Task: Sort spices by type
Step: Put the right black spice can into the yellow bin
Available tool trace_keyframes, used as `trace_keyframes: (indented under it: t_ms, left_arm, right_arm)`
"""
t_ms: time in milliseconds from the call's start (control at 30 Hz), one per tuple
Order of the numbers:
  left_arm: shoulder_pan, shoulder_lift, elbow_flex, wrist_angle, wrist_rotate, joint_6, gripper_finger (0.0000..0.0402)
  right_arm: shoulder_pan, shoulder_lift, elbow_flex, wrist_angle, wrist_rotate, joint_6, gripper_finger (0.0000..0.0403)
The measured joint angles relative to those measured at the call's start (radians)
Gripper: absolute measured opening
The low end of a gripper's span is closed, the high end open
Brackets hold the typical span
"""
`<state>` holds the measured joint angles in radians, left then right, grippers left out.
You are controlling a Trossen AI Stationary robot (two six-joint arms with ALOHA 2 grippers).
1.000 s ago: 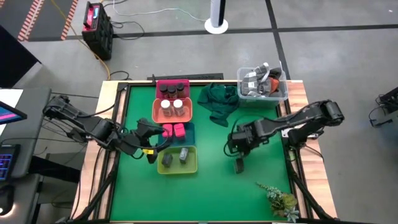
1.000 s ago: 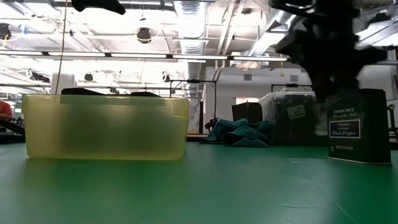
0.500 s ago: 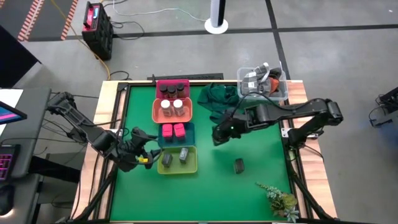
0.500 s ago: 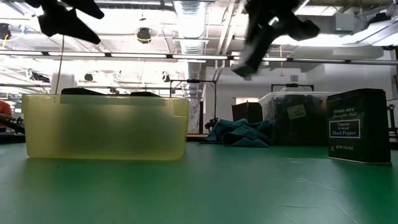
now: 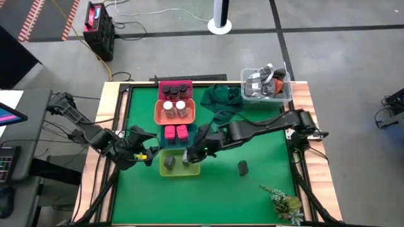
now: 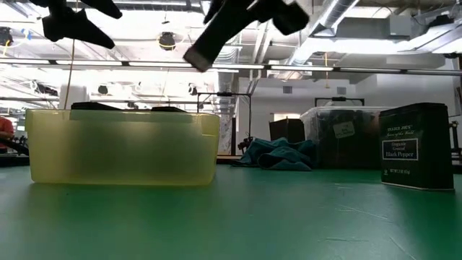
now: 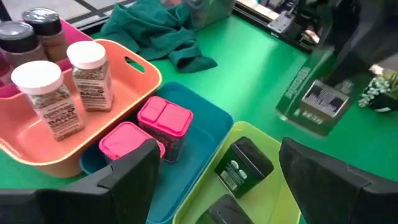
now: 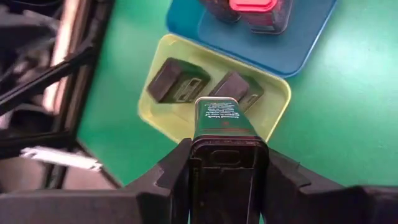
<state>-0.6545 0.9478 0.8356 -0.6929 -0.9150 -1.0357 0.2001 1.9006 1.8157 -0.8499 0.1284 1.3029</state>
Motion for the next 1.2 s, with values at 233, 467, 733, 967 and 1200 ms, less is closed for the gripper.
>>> trace_keyframes:
  t_ms: [233,467,733,967,1200]
  left_arm:
    - [0.000,-0.098,0.000,-0.057,0.002,0.001,0.0316]
    - [0.000,-0.181,0.001,-0.087,0.036,0.002,0.0316]
    - [0.000,-0.194,0.001,-0.086,0.015,0.029,0.0316]
    - [0.000,-0.194,0.001,-0.087,0.016,0.022,0.0316]
    - [0.000,-0.193,0.001,-0.086,0.017,0.022,0.0316]
  right_arm:
    - [0.006,0.136,0.128,-0.097,-0.008,0.035,0.0165]
    - [0.025,0.137,0.132,-0.180,-0.067,0.098,0.0165]
    - [-0.006,0.176,0.131,-0.139,-0.077,0.088,0.0165]
    - [-0.005,0.216,0.131,-0.120,-0.129,0.092,0.0165]
    - [-0.038,0.216,0.130,-0.130,-0.098,0.093,0.0165]
